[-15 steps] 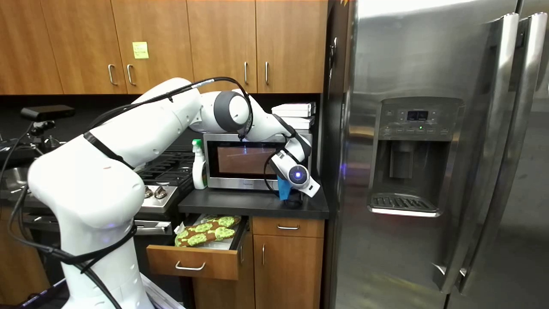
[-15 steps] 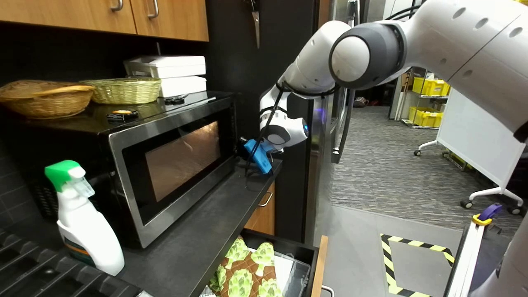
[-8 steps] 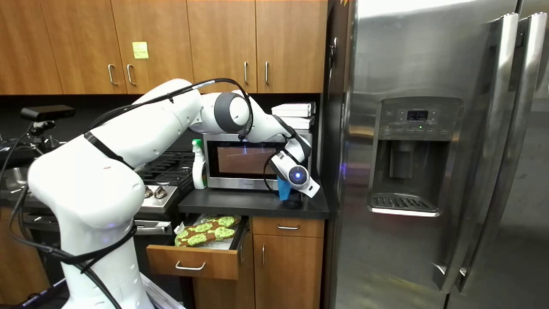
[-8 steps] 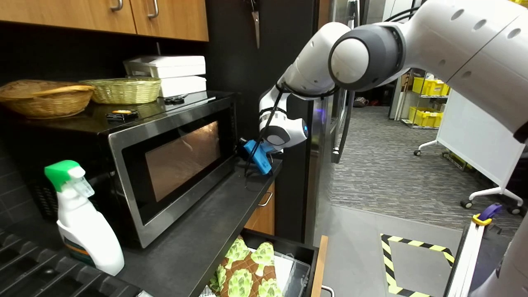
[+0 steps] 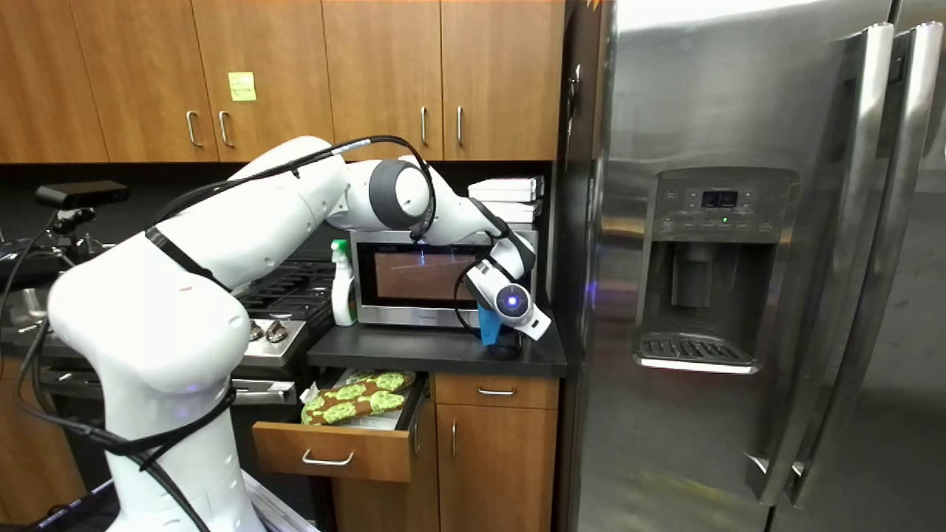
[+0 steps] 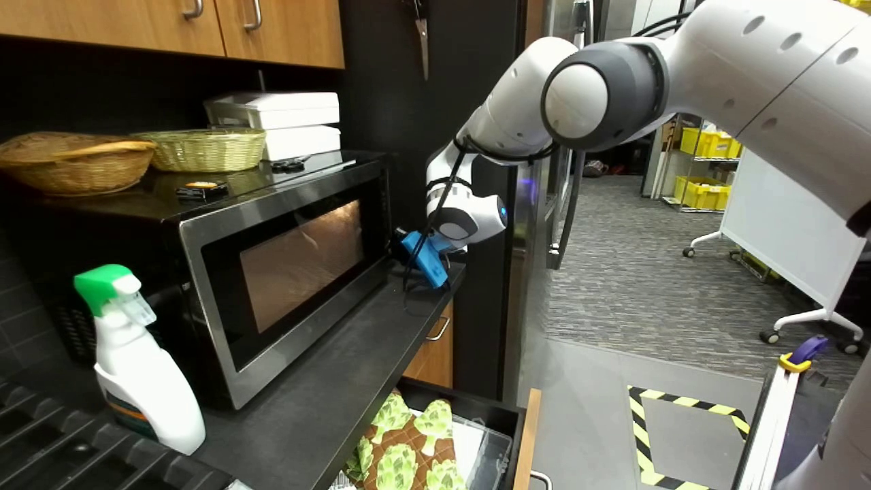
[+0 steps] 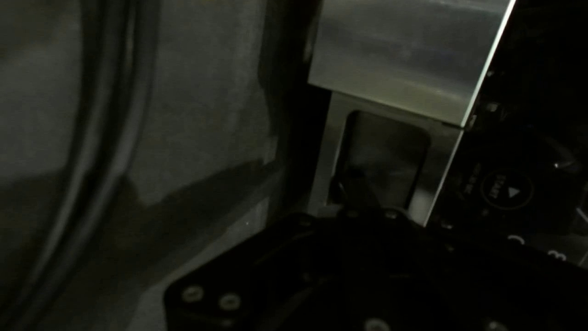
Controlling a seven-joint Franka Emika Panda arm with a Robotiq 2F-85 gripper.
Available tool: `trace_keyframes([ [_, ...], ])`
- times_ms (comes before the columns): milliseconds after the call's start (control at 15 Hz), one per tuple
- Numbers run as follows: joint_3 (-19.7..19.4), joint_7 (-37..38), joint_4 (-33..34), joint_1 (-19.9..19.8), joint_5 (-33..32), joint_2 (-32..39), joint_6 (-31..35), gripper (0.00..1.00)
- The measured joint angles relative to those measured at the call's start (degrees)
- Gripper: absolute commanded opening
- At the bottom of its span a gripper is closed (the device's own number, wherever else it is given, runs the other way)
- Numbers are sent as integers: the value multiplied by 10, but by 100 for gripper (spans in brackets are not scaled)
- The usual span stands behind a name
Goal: Press a button on the right side of the microwave
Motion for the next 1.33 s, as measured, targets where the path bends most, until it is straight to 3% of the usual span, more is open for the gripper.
trace_keyframes([
  [600, 0, 2, -3, 1, -6, -5, 5, 0],
  [1333, 0, 29, -43, 1, -70, -49, 25, 0],
])
